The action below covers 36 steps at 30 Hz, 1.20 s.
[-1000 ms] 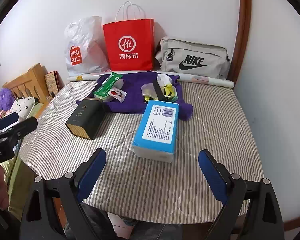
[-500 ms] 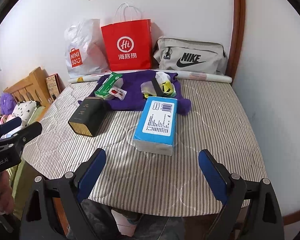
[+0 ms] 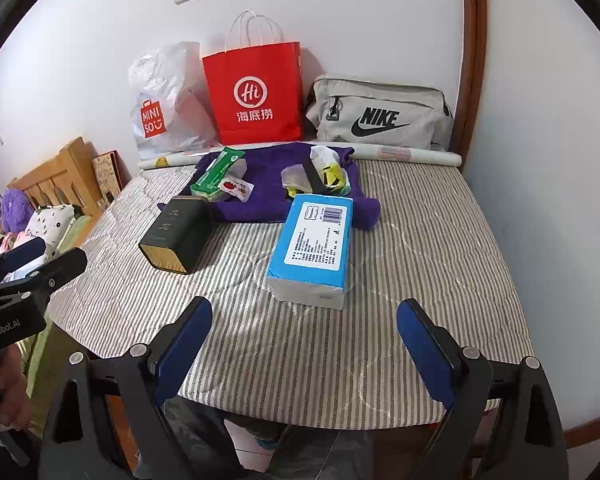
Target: Organize soft objects
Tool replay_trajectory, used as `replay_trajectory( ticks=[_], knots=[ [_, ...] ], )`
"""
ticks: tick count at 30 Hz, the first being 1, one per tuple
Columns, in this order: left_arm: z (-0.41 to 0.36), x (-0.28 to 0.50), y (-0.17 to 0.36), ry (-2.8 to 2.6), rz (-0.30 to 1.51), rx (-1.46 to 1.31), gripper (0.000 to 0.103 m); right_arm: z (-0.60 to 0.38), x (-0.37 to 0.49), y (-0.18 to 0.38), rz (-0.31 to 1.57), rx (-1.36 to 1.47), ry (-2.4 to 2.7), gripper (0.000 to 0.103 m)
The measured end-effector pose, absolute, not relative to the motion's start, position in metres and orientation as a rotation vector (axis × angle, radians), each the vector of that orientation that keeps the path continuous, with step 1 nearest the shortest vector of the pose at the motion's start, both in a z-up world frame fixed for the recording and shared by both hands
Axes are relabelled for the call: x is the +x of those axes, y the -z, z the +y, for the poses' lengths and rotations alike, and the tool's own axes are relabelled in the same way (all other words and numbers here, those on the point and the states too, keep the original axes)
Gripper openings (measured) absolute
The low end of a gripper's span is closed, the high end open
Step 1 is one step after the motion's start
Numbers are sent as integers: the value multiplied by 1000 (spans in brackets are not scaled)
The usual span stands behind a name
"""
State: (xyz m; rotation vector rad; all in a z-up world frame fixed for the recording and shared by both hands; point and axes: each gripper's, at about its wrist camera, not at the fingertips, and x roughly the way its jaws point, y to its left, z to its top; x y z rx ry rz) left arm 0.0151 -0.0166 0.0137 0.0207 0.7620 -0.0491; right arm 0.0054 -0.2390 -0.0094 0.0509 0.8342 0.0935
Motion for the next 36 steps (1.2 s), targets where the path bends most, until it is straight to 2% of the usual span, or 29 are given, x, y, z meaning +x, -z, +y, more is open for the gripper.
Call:
replay_trajectory(
  ticks=[36],
  knots=[
    [-15, 9, -17, 52, 758, 16, 98, -234, -1, 5, 825, 29, -111, 93]
  ],
)
